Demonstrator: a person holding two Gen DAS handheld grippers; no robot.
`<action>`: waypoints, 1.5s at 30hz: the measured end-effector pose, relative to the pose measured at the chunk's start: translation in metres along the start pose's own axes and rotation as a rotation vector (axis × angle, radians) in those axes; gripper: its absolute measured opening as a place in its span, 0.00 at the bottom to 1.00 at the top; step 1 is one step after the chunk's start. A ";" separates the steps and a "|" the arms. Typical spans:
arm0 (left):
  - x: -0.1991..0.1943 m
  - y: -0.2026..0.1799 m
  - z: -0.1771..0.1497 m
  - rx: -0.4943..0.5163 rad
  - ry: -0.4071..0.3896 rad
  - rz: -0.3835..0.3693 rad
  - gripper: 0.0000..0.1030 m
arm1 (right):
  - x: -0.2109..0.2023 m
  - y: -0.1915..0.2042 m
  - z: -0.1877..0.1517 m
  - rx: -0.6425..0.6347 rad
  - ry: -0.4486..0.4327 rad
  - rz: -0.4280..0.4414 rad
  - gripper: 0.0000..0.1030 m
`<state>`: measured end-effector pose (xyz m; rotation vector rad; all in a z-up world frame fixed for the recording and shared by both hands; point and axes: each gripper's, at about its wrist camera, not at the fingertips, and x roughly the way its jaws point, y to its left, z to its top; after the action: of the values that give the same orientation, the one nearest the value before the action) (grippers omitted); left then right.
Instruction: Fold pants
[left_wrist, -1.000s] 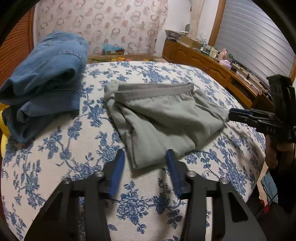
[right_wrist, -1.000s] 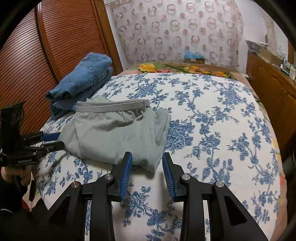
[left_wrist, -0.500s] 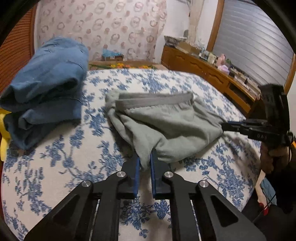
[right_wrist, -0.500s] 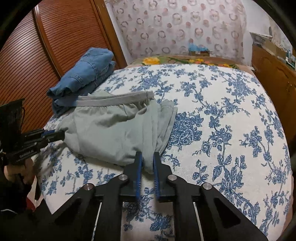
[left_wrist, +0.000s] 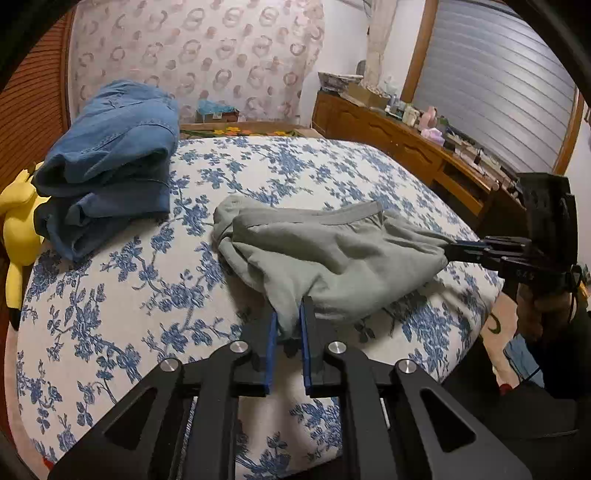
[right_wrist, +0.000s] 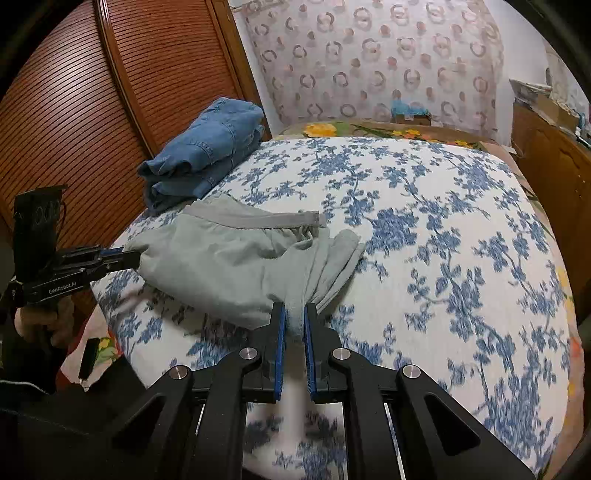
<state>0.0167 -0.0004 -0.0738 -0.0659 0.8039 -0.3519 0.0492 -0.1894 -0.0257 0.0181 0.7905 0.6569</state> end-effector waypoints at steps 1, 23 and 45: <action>0.002 -0.001 0.000 0.003 0.006 0.004 0.12 | -0.001 -0.001 -0.001 0.001 0.006 0.000 0.09; 0.028 0.013 0.030 0.012 -0.014 0.047 0.51 | 0.010 0.011 0.026 -0.068 0.007 -0.057 0.31; 0.059 0.022 0.053 0.043 0.005 0.040 0.15 | 0.092 -0.012 0.061 -0.047 0.067 -0.003 0.18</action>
<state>0.0988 -0.0037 -0.0816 -0.0086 0.8012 -0.3321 0.1434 -0.1342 -0.0453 -0.0483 0.8393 0.6758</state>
